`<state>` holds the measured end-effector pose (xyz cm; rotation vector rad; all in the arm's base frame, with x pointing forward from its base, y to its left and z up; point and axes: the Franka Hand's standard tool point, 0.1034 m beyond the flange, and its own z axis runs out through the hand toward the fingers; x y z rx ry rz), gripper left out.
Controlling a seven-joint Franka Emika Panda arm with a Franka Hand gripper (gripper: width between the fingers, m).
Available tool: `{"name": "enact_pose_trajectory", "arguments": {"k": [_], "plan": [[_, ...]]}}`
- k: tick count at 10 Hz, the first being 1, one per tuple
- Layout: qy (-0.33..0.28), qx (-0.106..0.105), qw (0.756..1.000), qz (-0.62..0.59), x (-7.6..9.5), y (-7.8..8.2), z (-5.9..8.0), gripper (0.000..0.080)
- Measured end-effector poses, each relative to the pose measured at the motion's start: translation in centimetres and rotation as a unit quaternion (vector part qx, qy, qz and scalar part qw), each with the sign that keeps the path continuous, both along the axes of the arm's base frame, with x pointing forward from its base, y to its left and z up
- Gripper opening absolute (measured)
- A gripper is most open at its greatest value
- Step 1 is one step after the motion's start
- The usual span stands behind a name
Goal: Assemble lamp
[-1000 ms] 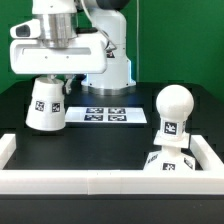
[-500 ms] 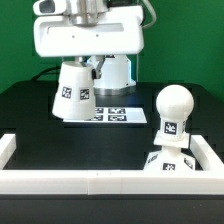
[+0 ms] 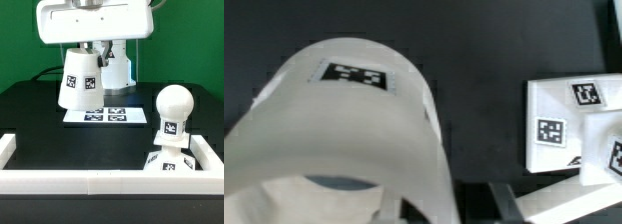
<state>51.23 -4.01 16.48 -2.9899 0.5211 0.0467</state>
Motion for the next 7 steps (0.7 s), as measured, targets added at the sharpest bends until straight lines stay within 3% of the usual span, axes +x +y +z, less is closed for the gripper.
{"name": "enact_pose_trajectory", "arguments": {"k": [3,7], "plan": [[0.0,0.0,1.0,0.0,0.0,0.1,0.0,0.0045],[-0.015,0.009,1.0,-0.004,4.2,3.6,3.3,0.0045]]}}
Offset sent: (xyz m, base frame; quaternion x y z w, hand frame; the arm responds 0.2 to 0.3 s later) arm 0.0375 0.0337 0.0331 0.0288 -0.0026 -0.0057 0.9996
